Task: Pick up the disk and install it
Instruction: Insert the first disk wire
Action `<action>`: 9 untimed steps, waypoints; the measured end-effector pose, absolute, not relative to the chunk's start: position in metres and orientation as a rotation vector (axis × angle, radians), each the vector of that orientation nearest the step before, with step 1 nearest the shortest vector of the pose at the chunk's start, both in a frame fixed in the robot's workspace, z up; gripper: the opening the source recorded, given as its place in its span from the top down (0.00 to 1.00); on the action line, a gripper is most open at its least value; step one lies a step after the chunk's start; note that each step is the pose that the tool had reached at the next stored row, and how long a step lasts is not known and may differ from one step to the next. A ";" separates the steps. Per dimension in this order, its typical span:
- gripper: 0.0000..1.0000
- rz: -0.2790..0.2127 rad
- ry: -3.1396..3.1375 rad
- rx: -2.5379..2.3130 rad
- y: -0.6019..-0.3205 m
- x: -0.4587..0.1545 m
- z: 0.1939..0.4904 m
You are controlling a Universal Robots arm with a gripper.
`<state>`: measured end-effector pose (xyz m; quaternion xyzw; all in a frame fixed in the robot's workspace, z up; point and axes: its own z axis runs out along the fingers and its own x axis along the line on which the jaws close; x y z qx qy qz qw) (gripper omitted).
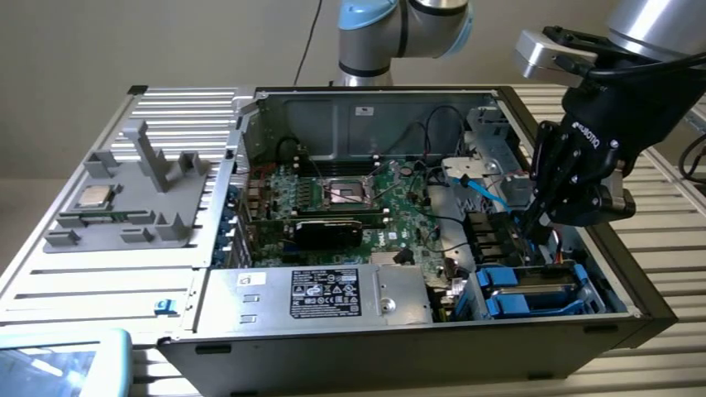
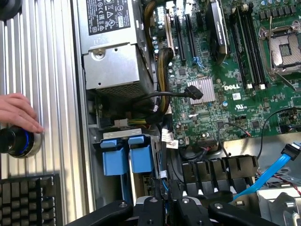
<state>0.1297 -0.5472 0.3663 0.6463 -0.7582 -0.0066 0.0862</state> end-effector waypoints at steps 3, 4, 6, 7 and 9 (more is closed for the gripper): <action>0.84 -0.020 -2.259 1.926 -0.547 0.130 0.366; 0.84 -0.020 -2.259 1.926 -0.547 0.130 0.366; 0.84 -0.020 -2.259 1.926 -0.547 0.130 0.366; 0.84 -0.020 -2.259 1.926 -0.547 0.130 0.366; 0.84 -0.020 -2.259 1.926 -0.547 0.130 0.366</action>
